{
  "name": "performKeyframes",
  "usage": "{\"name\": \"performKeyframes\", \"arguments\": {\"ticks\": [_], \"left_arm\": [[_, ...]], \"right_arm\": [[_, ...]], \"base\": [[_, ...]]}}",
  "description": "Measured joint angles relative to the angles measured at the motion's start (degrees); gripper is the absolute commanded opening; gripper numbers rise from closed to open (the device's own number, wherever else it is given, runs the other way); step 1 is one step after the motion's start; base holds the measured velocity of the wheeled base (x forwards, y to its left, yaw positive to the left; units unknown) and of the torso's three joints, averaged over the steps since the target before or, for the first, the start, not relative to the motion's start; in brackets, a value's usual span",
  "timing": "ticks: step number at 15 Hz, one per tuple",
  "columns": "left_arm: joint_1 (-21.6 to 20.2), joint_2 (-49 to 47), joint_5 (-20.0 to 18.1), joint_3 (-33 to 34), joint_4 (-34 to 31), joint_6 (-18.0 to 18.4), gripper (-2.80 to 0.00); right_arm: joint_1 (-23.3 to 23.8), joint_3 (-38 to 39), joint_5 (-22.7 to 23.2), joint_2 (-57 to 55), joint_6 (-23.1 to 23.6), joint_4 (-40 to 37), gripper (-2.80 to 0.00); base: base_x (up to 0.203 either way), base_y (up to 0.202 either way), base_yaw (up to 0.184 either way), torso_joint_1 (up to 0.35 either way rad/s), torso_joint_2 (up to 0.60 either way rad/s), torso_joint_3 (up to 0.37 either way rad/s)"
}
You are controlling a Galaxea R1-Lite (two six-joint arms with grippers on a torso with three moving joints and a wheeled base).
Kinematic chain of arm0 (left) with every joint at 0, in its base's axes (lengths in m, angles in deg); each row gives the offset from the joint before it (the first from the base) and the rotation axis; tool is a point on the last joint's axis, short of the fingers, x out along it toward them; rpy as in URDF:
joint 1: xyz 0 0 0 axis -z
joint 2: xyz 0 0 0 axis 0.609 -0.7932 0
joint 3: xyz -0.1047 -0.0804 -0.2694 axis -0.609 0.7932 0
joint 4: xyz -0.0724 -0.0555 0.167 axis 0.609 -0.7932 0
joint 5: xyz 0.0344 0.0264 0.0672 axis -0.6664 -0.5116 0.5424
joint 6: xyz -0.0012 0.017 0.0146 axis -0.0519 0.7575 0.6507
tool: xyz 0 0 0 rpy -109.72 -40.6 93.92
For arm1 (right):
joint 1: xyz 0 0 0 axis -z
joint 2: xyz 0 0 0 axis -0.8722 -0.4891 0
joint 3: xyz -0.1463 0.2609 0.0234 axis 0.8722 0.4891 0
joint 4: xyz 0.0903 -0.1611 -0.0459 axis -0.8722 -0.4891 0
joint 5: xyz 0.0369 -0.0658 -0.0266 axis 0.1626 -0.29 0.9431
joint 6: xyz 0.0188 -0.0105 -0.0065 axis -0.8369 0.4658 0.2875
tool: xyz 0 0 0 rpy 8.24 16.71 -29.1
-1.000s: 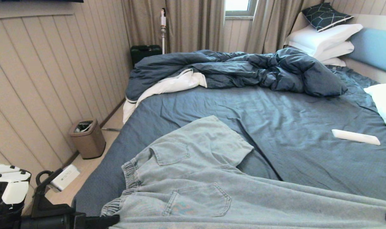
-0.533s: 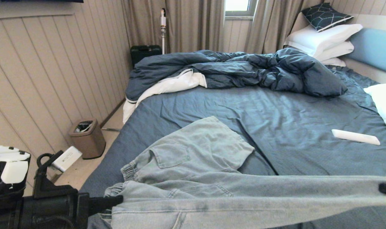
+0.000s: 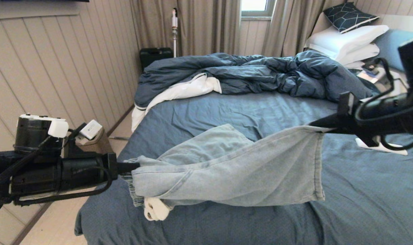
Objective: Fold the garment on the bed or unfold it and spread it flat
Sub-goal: Fold the blue shorts
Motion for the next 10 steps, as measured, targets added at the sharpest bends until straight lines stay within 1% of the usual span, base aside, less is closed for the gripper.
{"name": "performKeyframes", "arguments": {"ticks": [5,7,10], "left_arm": [[-1.36,-8.23,0.22,-4.39,6.05,-0.22,-2.80],[-2.15,-10.83,0.29,-5.69,7.55,-0.23,-2.80],[-4.49,-13.35,0.07,-7.24,8.31,-0.39,-2.80]], "right_arm": [[-0.33,-20.64,-0.20,-19.66,-0.05,0.78,-2.80],[-0.37,-28.39,-0.46,-26.77,0.08,1.08,-2.80],[-0.84,-32.55,-1.00,-34.26,1.15,5.88,-2.80]], "base": [[0.000,0.000,0.000,0.000,0.00,0.000],[0.000,0.000,0.000,0.000,0.00,0.000],[0.000,0.000,0.000,0.000,0.00,0.000]]}}
